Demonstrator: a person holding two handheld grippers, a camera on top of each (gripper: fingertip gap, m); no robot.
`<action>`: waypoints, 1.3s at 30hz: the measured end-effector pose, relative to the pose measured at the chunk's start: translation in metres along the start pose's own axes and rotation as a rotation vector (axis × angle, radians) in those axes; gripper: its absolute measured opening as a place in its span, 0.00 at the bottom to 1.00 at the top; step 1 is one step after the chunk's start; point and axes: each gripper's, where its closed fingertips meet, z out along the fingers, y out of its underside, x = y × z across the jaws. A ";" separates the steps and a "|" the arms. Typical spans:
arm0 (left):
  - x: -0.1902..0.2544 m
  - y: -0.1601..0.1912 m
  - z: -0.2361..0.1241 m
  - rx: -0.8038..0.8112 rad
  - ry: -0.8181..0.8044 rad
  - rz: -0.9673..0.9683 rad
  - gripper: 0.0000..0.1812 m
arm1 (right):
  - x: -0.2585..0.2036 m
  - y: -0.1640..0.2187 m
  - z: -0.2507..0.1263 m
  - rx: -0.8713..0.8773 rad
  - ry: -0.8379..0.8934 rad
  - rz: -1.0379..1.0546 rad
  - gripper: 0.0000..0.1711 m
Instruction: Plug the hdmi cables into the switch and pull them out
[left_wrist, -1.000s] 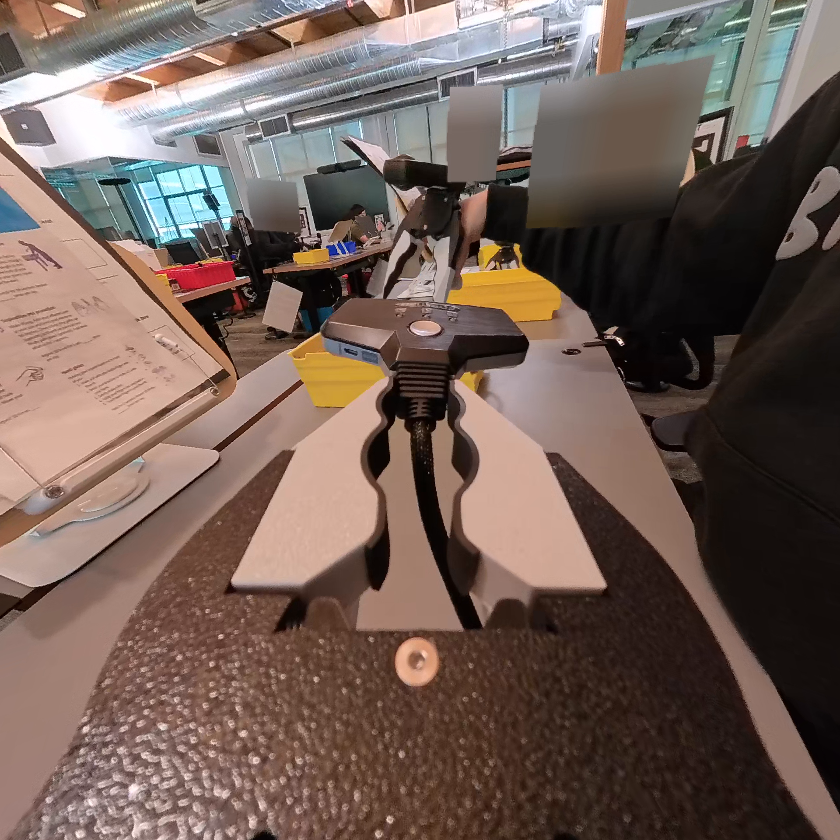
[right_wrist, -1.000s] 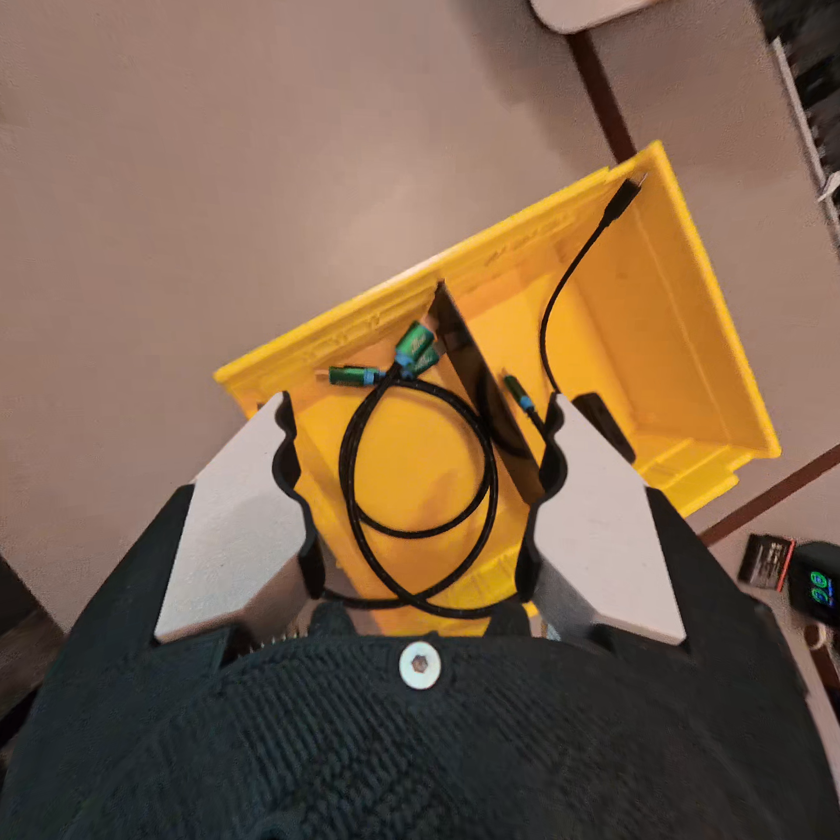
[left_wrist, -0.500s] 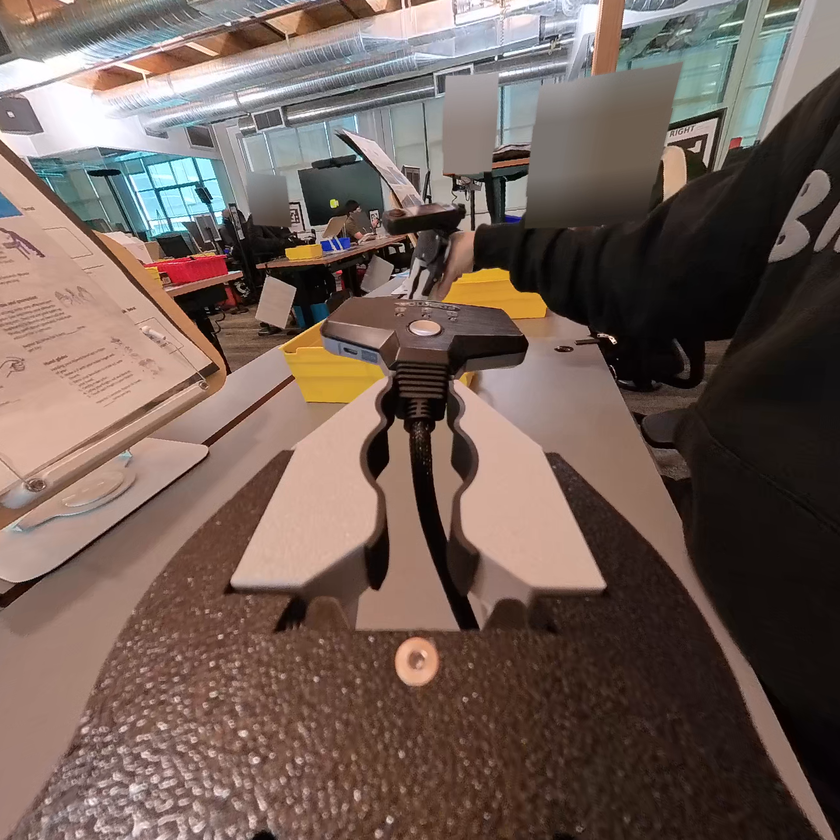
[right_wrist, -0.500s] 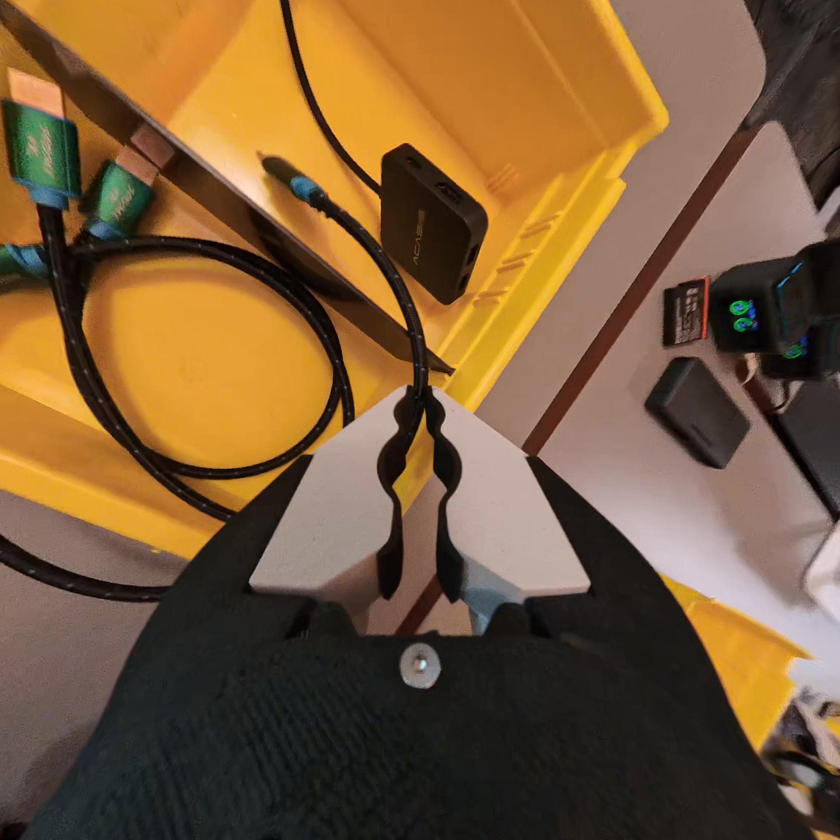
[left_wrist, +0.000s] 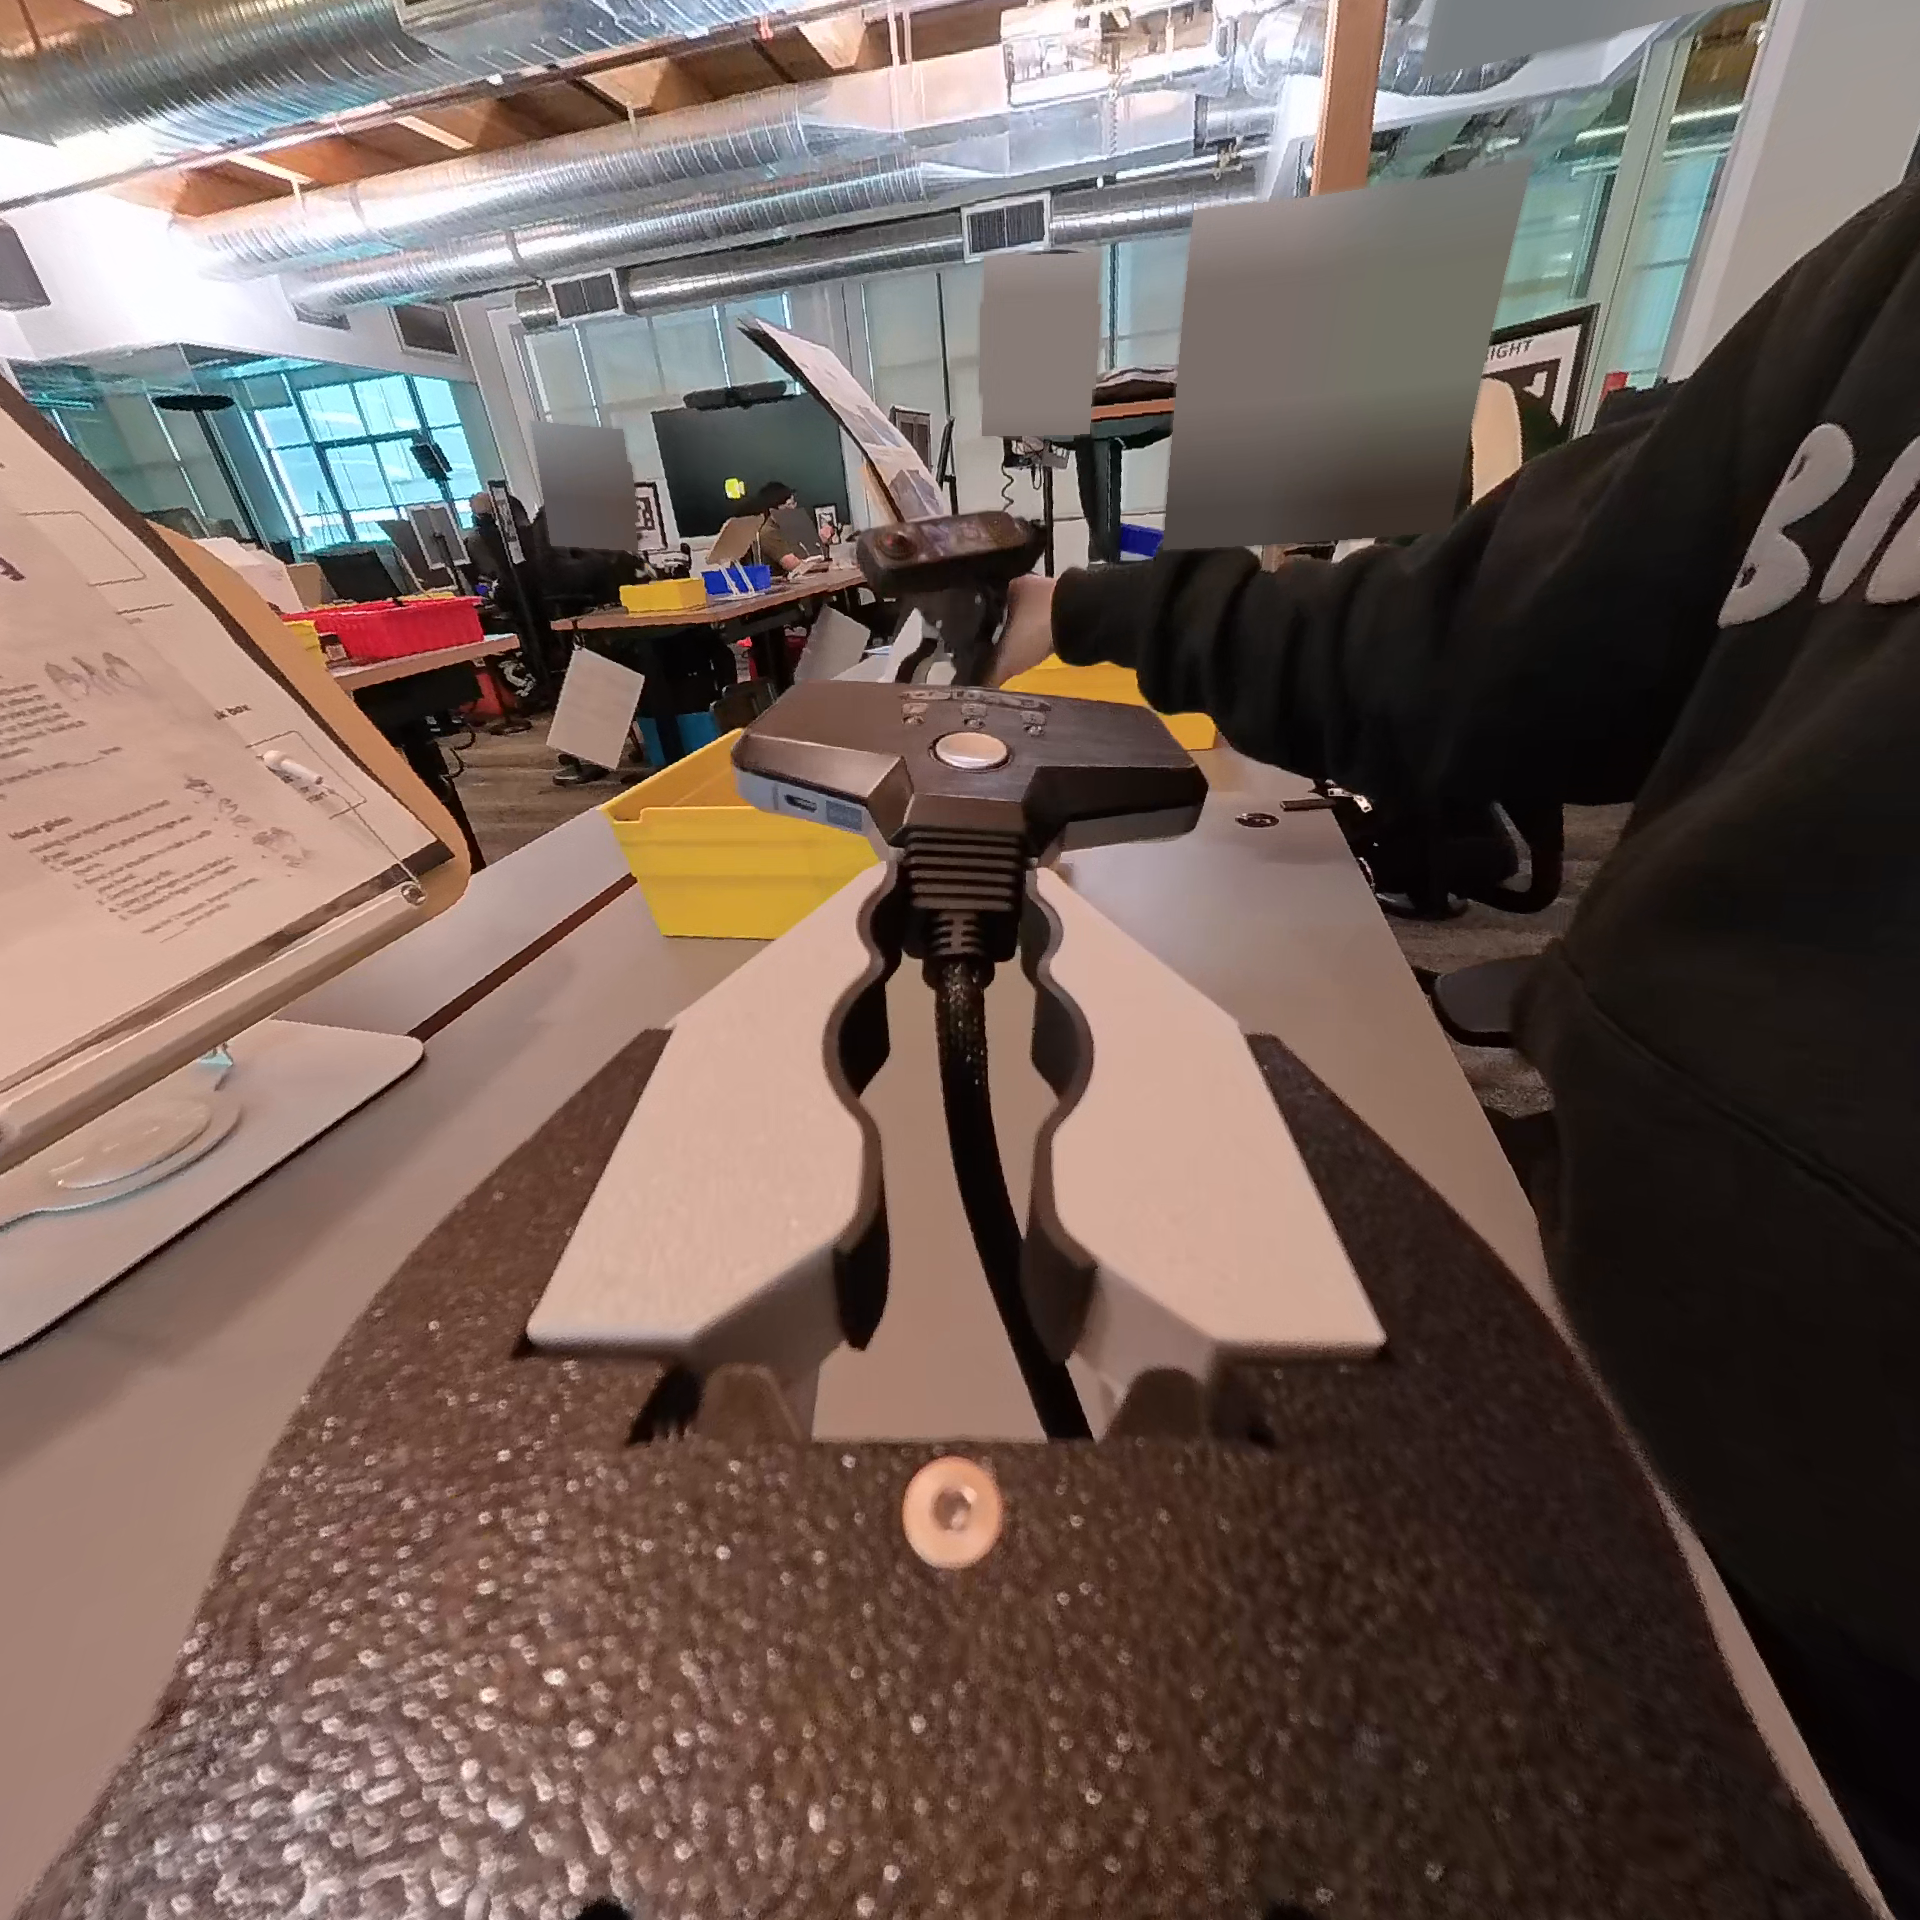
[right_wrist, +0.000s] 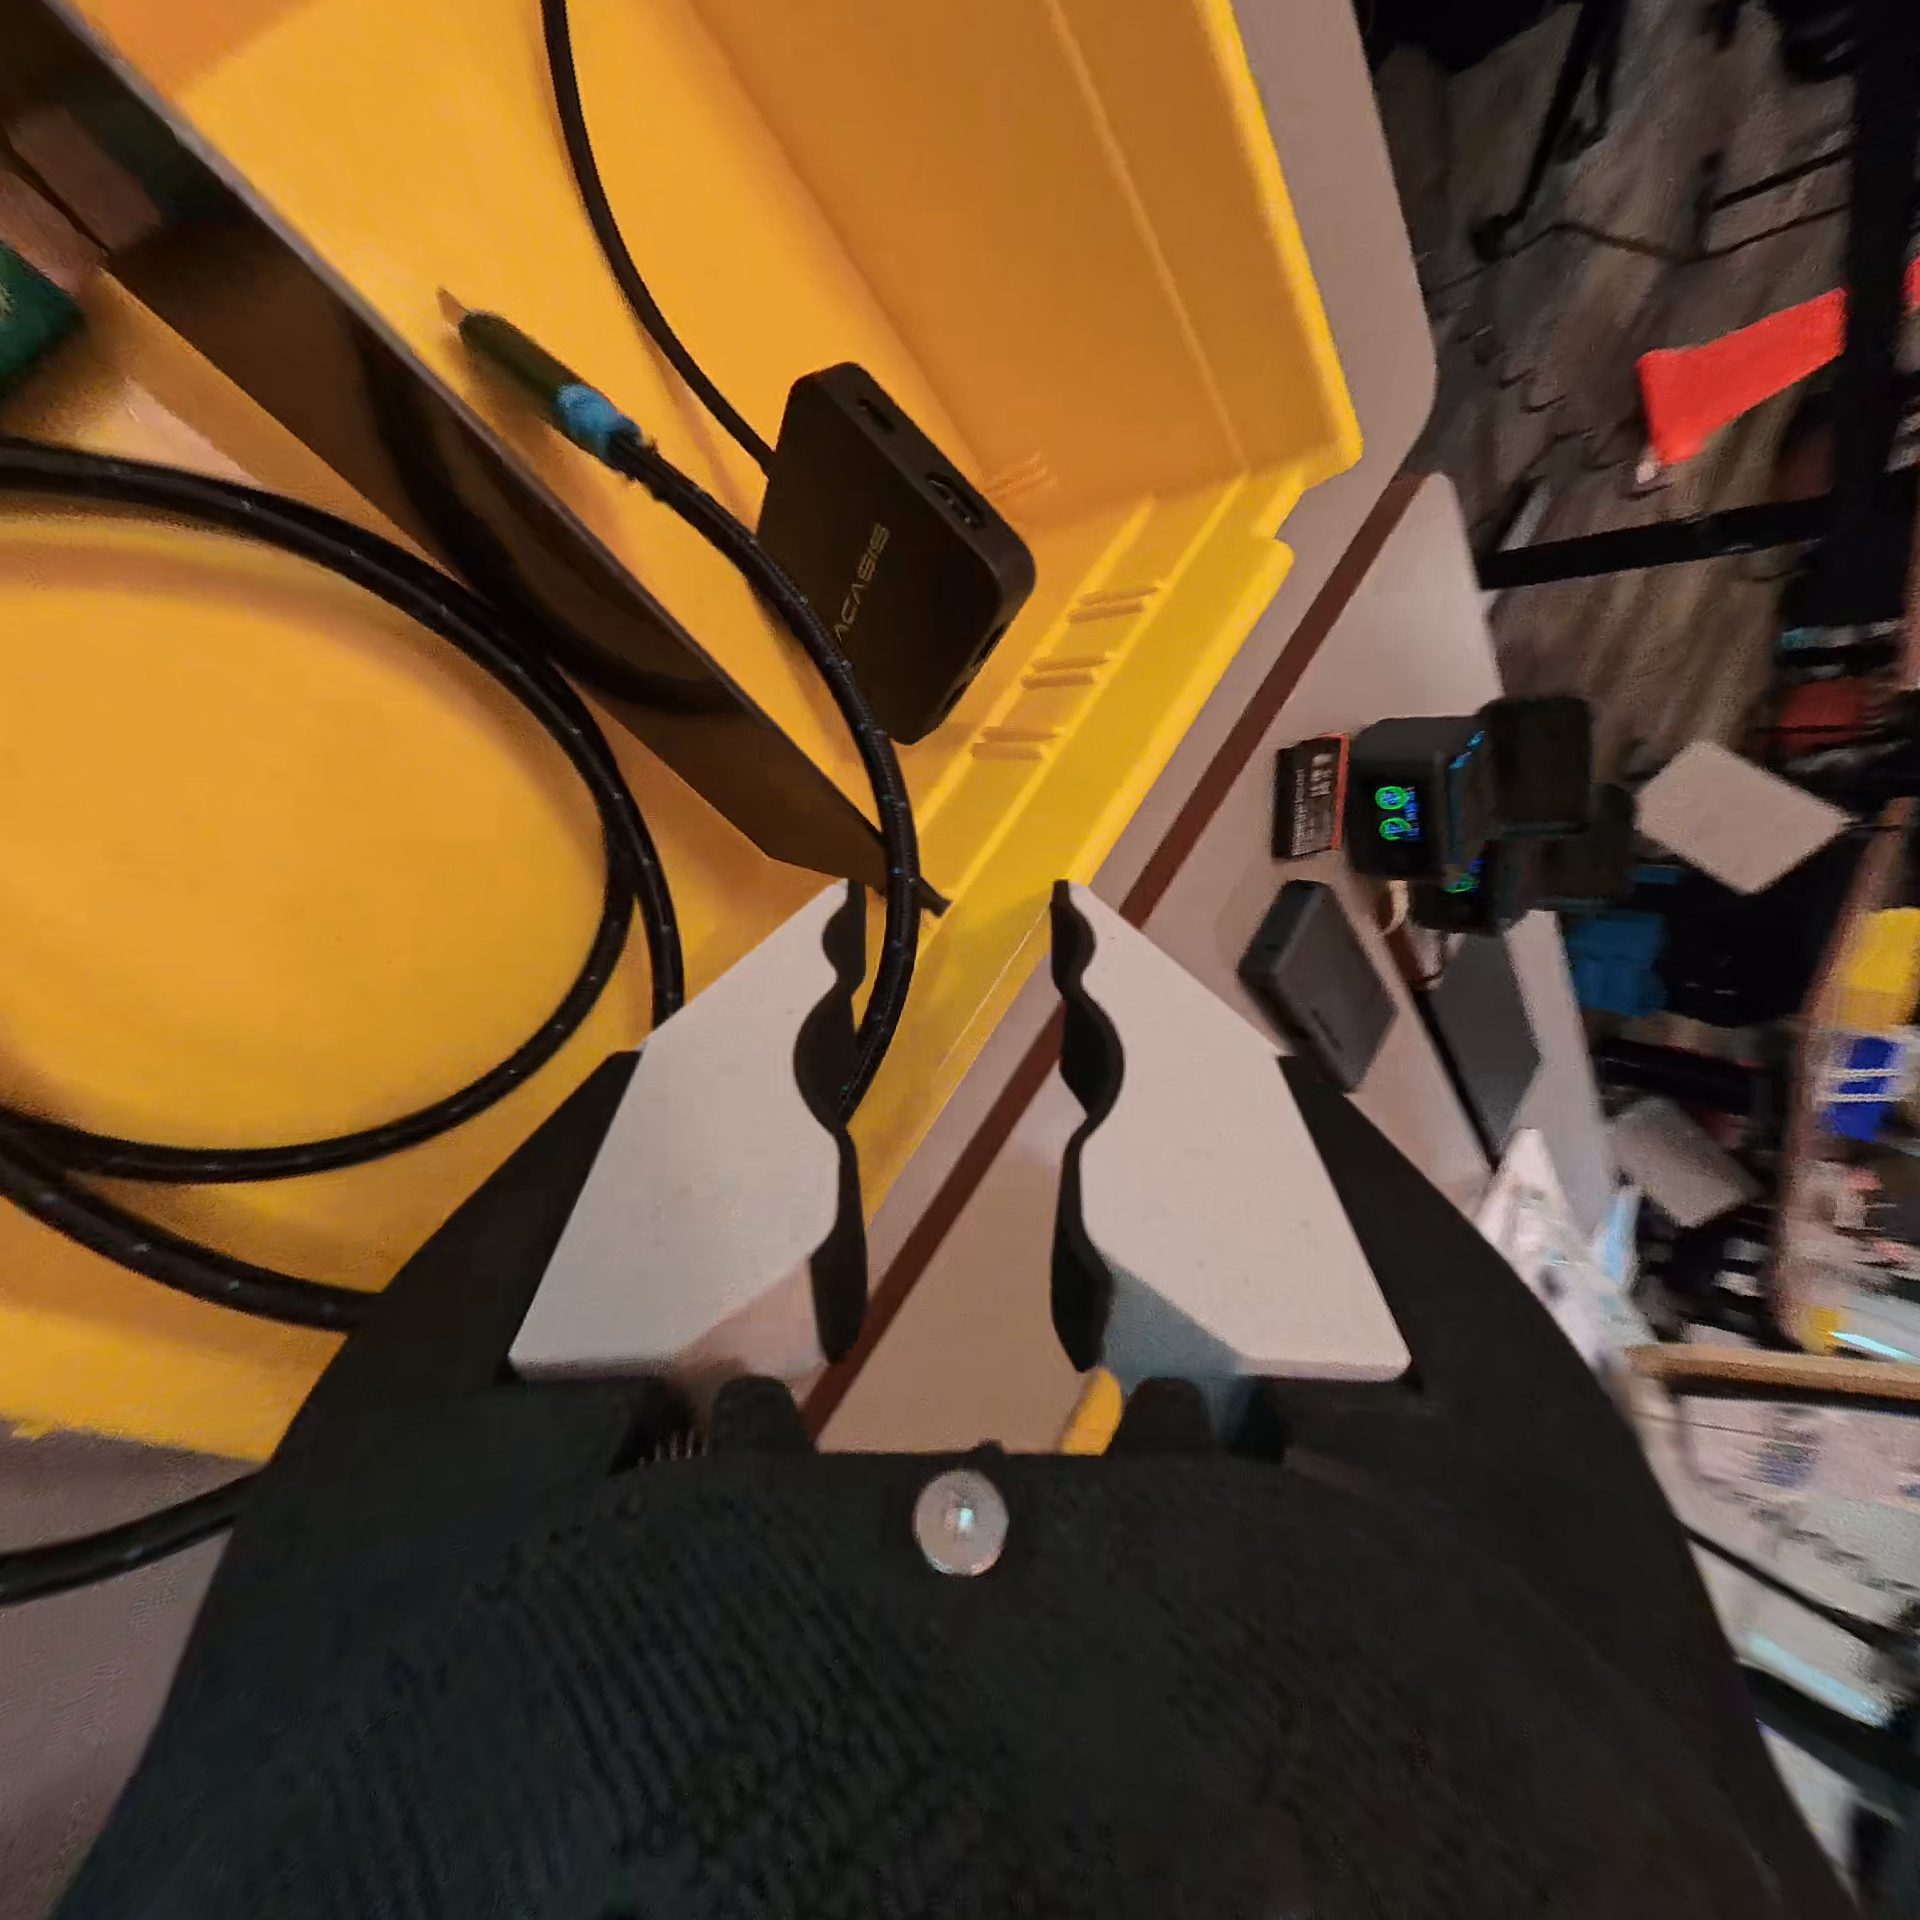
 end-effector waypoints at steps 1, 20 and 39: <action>0.000 0.000 0.000 0.001 0.000 0.000 0.10 | -0.002 0.000 0.001 -0.009 0.019 -0.053 0.22; 0.001 -0.005 -0.007 0.020 -0.004 0.000 0.10 | 0.001 -0.017 -0.019 0.122 0.053 -0.147 0.02; 0.000 -0.007 0.011 0.046 0.045 -0.021 0.10 | -0.058 -0.052 -0.042 0.297 -0.015 -0.418 0.22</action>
